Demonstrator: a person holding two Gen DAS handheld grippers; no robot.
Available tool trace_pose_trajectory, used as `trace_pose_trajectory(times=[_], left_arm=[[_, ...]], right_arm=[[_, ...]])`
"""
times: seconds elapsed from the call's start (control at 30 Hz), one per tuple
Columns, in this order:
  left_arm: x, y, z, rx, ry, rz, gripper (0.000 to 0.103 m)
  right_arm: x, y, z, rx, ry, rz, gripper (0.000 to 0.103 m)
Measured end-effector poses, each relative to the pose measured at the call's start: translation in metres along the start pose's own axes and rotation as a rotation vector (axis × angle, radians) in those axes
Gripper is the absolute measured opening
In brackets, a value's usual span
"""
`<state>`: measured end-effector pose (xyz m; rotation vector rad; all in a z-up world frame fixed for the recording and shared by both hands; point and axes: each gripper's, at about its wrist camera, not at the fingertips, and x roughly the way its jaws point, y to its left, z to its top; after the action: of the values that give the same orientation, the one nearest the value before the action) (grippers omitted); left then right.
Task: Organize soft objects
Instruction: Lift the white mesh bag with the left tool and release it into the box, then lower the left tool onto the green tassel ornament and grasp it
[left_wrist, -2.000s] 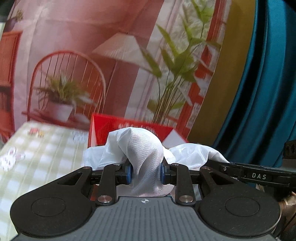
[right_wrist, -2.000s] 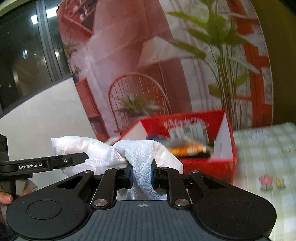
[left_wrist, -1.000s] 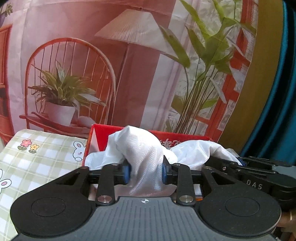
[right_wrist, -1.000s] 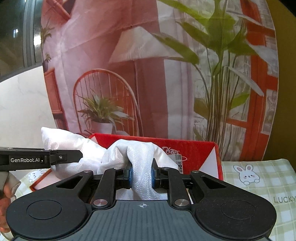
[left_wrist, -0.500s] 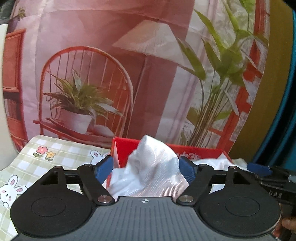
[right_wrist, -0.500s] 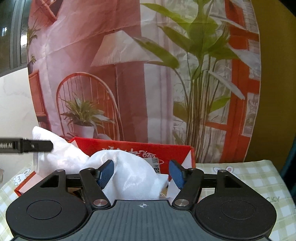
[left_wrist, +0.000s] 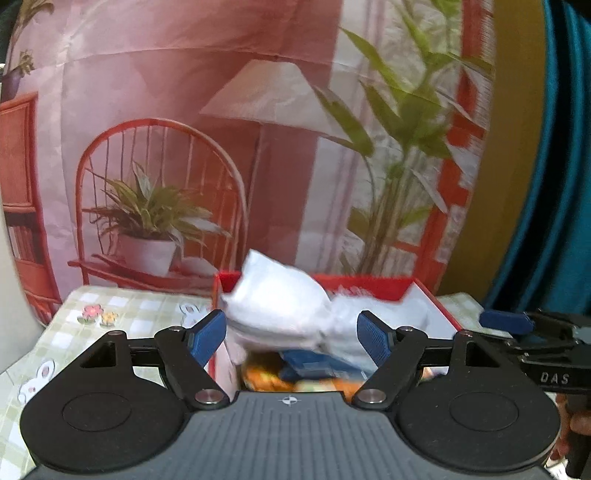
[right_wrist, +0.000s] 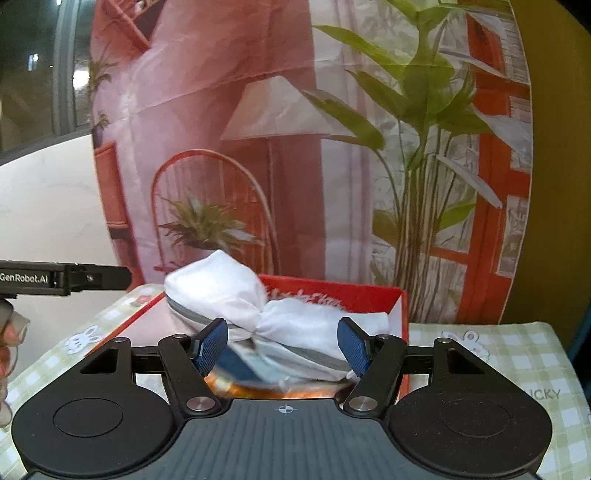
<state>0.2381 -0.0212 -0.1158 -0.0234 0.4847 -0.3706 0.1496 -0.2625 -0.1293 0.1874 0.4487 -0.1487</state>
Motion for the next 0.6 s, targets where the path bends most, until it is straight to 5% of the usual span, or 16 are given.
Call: trace_pose_trajectory(times=[0.3,0.6], left_arm=[[-0.048,-0.02,-0.071,-0.005,0.13,-0.094,0.08],[-0.059,-0.031,-0.14,-0.007,0.291,-0.116,0.08]], right_arm=[[-0.063,0.009,-0.054,0.018,0.091,0.092,0.062],[-0.102,0.022,-0.122,-0.043,0.346,0.144,0.062]])
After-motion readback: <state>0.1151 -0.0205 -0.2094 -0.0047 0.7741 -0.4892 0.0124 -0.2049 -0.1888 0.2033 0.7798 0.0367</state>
